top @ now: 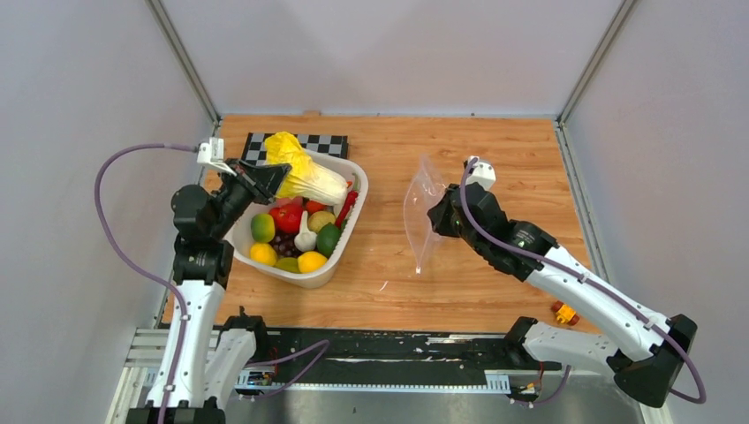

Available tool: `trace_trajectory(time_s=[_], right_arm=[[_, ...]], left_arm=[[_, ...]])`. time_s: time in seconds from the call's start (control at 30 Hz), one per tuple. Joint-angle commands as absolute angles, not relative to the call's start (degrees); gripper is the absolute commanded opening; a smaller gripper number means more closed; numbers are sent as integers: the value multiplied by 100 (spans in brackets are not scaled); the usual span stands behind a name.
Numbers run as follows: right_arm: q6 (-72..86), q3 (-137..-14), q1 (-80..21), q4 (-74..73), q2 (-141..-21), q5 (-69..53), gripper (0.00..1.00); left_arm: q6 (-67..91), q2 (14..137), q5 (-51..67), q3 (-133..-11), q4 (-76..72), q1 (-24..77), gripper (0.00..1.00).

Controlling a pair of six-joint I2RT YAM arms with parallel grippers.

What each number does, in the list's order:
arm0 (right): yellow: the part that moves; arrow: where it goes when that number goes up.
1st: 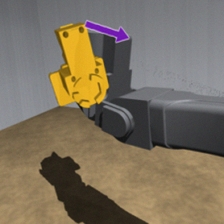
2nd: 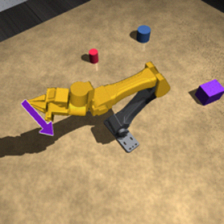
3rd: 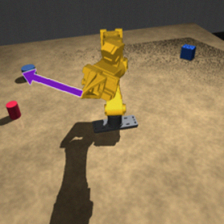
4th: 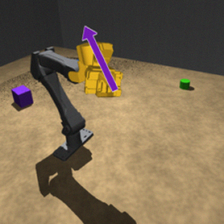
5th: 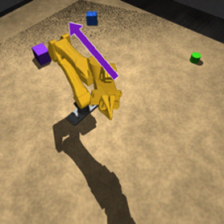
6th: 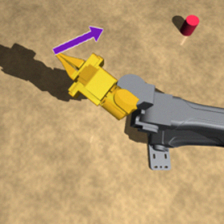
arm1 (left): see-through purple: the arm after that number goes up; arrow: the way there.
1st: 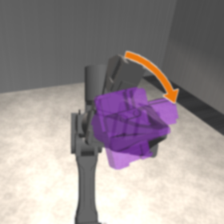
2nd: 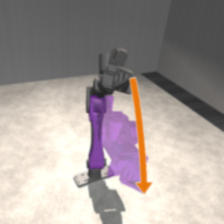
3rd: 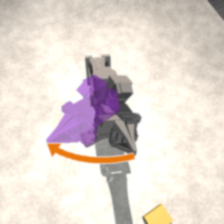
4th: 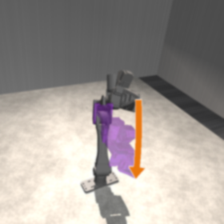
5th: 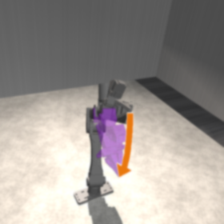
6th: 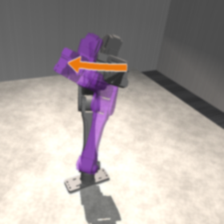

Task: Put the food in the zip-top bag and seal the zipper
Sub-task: Pick up the fake vegetable from the bin.

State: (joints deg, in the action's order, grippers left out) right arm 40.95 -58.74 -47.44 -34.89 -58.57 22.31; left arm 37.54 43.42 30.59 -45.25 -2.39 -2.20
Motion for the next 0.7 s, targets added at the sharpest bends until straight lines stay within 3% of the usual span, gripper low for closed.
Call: trace_trajectory(time_s=[0.0, 0.3, 0.67], right_arm=[[4329, -6284, -4728, -3229, -6148, 2531, 0], [4528, -6061, -4728, -2454, -6484, 2082, 0], [4723, -5792, -4728, -1852, -6429, 1499, 0]], left_arm=[[4625, 3986, 2782, -4785, -886, 371, 0], [5783, 3758, 2688, -4539, -1782, 1313, 0], [6066, 3873, 1976, -3666, -2842, 2420, 0]])
